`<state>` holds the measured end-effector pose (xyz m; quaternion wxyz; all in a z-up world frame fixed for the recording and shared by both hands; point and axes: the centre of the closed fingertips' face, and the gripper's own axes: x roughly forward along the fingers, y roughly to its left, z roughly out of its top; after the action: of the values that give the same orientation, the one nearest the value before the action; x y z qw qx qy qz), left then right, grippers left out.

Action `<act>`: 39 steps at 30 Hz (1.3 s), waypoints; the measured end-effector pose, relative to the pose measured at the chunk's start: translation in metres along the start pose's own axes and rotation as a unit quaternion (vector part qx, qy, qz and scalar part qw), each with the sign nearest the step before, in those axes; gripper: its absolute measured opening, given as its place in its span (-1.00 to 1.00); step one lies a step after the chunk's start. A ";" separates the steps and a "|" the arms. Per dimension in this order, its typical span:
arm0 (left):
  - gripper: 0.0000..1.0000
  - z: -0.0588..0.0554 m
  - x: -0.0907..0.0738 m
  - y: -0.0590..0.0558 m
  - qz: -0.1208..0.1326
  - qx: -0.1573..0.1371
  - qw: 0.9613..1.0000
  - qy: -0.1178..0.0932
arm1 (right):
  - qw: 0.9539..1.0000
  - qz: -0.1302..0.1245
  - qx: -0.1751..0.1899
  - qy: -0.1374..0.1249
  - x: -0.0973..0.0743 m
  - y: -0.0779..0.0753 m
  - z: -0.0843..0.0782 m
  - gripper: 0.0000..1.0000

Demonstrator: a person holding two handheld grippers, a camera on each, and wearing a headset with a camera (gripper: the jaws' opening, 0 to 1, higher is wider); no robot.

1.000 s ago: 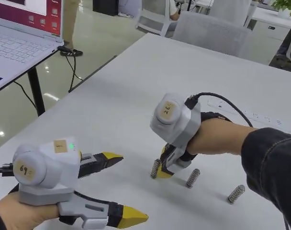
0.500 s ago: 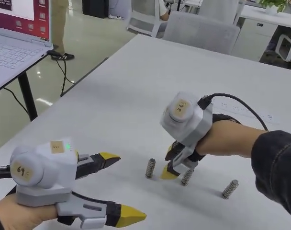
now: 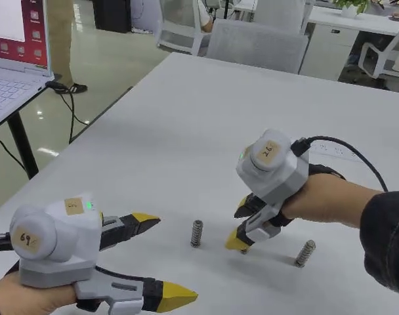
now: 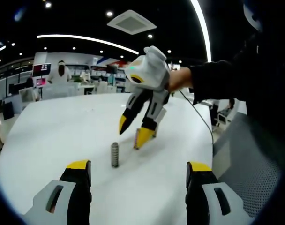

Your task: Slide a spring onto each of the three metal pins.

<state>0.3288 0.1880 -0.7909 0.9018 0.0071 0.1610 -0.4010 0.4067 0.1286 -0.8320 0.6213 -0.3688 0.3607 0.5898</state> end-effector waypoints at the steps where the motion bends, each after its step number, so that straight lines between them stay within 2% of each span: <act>1: 0.60 0.000 0.000 0.000 0.000 0.000 1.000 0.000 | 1.000 -0.002 0.003 -0.003 -0.001 0.000 -0.001 -0.25; 14: 0.61 0.004 0.007 0.001 -0.003 0.001 1.000 0.001 | 0.997 -0.034 0.052 -0.041 -0.020 -0.009 -0.026 -0.14; 22: 0.61 0.004 0.010 -0.002 -0.007 0.001 1.000 0.005 | 0.993 -0.056 0.084 -0.066 -0.030 -0.012 -0.042 -0.10; 32: 0.62 0.005 0.011 -0.002 -0.007 0.000 1.000 0.005 | 0.983 -0.089 0.127 -0.099 -0.043 -0.013 -0.062 -0.02; 39: 0.62 0.006 0.012 -0.002 -0.006 -0.003 1.000 0.001 | 0.974 -0.115 0.151 -0.121 -0.054 -0.012 -0.077 0.04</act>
<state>0.3364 0.1769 -0.7886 0.8991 0.0042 0.1635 -0.4060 0.4149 0.0350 -0.8203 0.7729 -0.2354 0.3230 0.4928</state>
